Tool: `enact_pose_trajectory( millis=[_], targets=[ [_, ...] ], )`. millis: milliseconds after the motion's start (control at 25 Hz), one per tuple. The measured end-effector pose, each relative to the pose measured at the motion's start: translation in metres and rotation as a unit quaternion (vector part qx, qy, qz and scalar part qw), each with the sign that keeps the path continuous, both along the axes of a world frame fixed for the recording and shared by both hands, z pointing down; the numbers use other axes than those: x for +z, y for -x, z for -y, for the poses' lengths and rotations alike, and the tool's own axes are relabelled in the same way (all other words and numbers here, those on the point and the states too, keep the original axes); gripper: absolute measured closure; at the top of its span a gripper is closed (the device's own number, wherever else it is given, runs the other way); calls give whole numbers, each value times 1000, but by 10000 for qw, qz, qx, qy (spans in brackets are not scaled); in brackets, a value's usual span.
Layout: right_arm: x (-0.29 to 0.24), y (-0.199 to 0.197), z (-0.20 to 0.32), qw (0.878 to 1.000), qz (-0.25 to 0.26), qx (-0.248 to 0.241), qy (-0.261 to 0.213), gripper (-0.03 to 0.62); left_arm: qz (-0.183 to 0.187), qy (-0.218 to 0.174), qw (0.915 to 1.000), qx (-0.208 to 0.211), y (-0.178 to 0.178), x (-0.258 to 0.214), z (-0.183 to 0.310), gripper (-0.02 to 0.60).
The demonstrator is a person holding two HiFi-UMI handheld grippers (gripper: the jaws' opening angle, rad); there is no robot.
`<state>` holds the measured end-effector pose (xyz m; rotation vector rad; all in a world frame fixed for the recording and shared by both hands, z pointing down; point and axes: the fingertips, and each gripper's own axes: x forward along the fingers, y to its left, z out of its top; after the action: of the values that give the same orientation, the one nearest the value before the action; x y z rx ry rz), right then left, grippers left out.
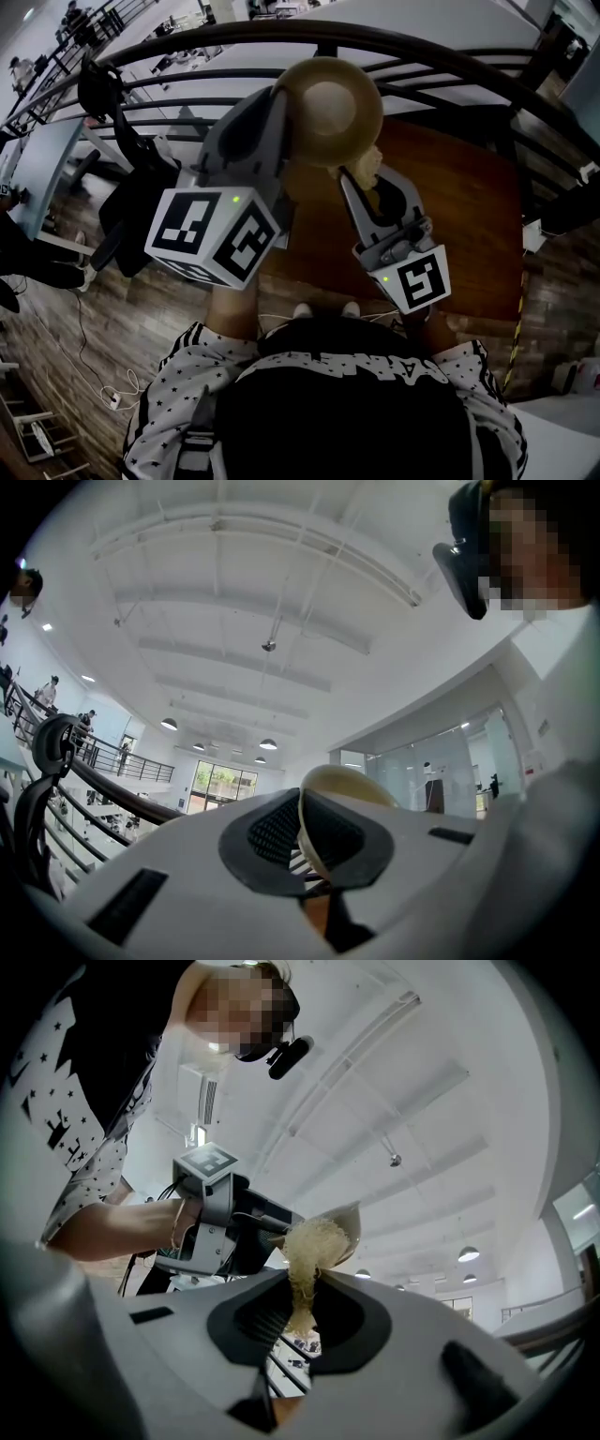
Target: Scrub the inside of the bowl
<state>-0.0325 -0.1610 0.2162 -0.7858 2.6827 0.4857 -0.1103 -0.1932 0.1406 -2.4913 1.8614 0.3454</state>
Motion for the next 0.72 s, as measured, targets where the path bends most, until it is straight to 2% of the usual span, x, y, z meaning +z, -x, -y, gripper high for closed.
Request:
enact_pose_trajectory(
  millis=[280,720],
  targets=[
    [9,16,-13,9997,-146,-171,-46,534,-33,14,9999,113,-7,3,0,558],
    [11,19,-16,9994,-260,-217,-98,533,-16,38,9997,222,-19,5,4,558]
  ],
)
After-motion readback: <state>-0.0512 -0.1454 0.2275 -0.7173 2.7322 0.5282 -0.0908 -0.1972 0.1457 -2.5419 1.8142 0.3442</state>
